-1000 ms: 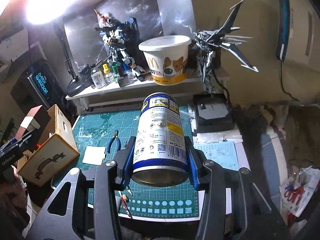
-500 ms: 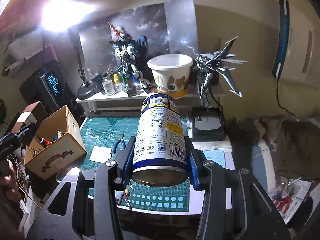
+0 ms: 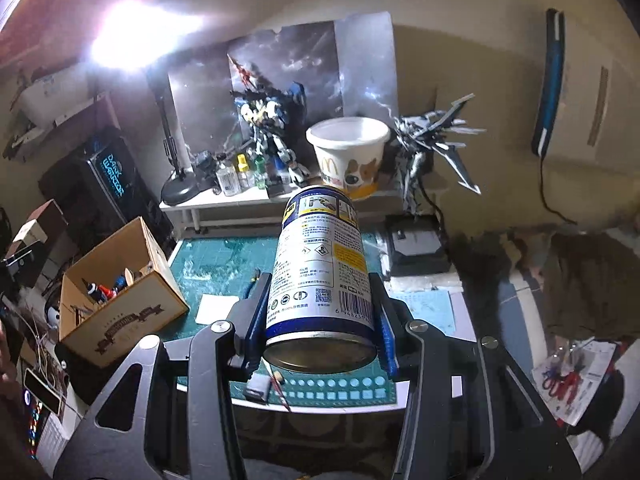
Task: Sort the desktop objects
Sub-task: 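Carry the brown box in left tool while right tool carries the can toward the cardboard box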
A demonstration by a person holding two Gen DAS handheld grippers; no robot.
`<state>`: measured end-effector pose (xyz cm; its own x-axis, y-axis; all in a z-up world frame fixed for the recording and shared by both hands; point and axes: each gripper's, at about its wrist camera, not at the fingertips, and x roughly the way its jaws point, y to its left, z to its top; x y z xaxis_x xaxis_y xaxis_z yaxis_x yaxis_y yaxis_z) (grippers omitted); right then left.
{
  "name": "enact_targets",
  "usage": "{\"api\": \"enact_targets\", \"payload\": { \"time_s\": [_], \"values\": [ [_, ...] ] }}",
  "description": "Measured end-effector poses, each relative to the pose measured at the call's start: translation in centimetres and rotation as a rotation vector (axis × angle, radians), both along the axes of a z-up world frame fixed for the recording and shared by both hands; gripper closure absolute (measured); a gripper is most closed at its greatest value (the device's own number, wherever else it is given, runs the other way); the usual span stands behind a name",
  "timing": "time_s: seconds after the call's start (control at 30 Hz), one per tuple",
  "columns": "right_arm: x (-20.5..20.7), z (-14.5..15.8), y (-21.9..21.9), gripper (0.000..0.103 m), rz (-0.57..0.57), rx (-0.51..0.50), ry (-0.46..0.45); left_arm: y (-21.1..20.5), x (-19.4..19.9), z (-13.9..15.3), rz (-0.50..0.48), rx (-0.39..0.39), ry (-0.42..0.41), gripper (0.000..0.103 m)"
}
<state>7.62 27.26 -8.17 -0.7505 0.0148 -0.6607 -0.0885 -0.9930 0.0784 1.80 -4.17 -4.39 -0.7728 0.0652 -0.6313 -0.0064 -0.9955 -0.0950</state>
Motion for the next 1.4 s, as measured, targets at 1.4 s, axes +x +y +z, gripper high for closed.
{"api": "enact_targets", "payload": {
  "time_s": [1.4],
  "values": [
    [-18.6,-3.8,-35.4,0.060,0.840,-0.002,-0.023,-24.2,3.1,-1.1,0.836,0.021,-0.071,0.009]
  ]
}}
